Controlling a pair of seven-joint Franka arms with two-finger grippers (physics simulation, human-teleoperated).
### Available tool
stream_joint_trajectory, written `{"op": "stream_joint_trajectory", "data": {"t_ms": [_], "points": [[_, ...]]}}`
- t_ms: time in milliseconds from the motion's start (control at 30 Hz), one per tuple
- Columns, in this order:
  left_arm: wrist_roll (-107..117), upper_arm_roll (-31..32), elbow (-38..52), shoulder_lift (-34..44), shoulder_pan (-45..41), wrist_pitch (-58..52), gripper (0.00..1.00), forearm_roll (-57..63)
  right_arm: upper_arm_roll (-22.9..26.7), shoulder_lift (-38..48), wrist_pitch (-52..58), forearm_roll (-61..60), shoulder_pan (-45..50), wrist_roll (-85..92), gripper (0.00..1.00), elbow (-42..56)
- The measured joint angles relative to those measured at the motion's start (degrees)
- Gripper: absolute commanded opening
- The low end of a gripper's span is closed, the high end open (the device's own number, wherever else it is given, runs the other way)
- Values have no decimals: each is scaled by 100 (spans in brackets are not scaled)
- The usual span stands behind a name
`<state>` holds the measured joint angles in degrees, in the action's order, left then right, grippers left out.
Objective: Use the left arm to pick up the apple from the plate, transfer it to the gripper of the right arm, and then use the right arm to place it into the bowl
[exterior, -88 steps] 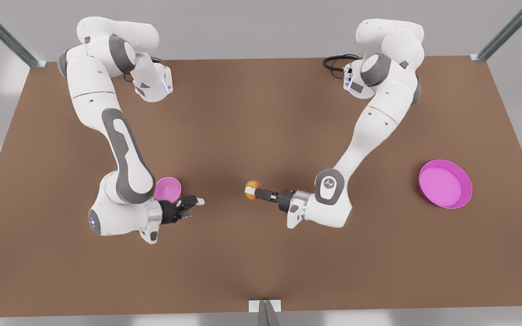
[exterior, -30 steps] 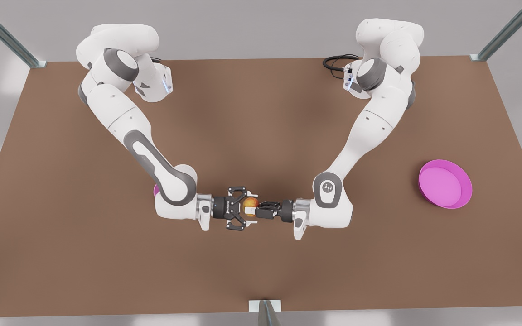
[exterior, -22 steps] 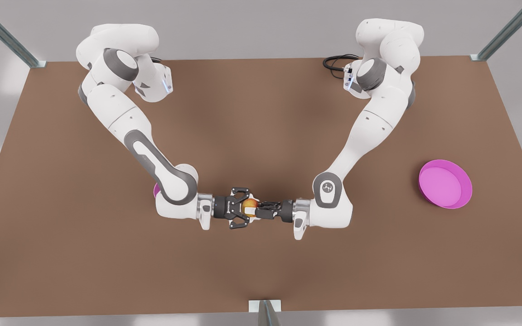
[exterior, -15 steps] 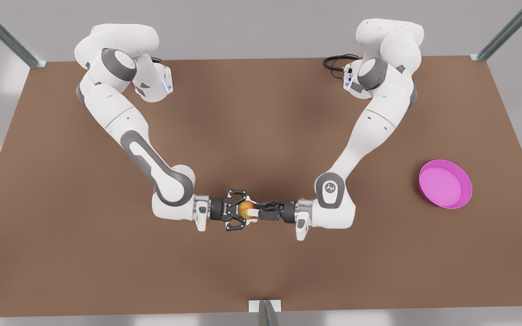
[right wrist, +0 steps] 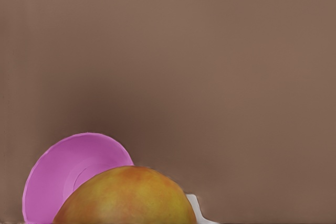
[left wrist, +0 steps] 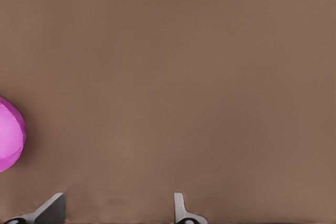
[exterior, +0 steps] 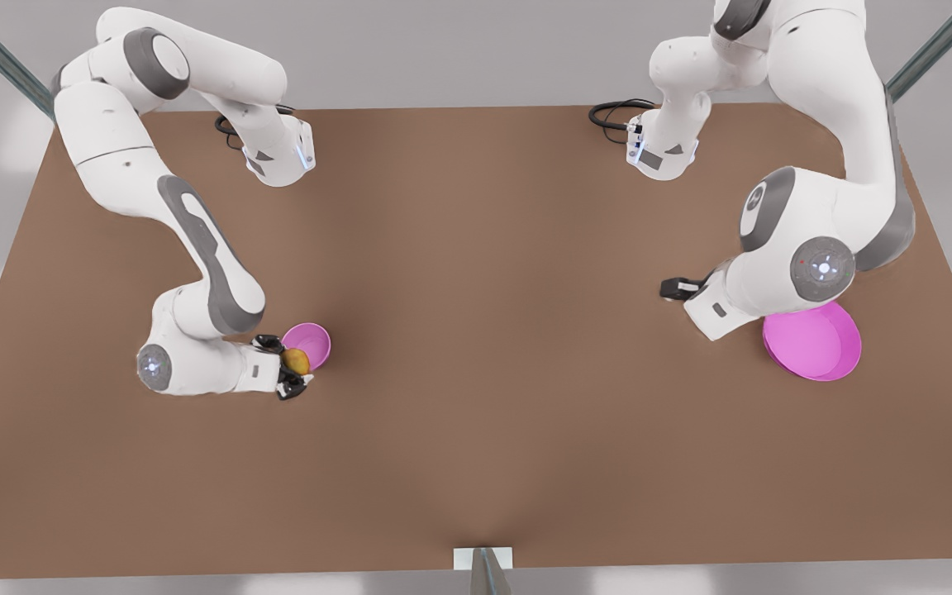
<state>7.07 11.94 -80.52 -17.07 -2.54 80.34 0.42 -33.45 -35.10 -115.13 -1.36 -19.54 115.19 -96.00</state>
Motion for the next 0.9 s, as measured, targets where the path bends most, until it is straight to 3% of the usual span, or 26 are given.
{"op": "stream_joint_trajectory", "data": {"t_ms": [67, 167, 300, 367, 833, 867, 900], "points": [[-76, -429, -297, 263, -169, -24, 100, -3, -12, 14, 140, 846, 158, -284, 58, 56], [-174, -558, -155, 261, -250, -111, 100, -8, 114, 185, 298, 1612, 269, -654, 58, 60], [-323, -576, 739, -273, -325, -390, 100, 281, 1606, 870, 236, 1814, 1726, -1068, 59, -543], [-387, -580, 853, -382, -329, -416, 100, 422, 1979, 1004, 59, 1768, 2119, -1258, 59, -859], [-686, -594, 936, -429, -318, -505, 100, 631, 2139, 921, -1157, 1443, 2328, -2399, 60, -1445], [-698, -587, 937, -433, -327, -529, 100, 632, 2140, 921, -1192, 1437, 2325, -2456, 86, -1449], [-709, -579, 938, -430, -338, -560, 100, 626, 2141, 924, -1227, 1434, 2320, -2510, 100, -1450]]}}
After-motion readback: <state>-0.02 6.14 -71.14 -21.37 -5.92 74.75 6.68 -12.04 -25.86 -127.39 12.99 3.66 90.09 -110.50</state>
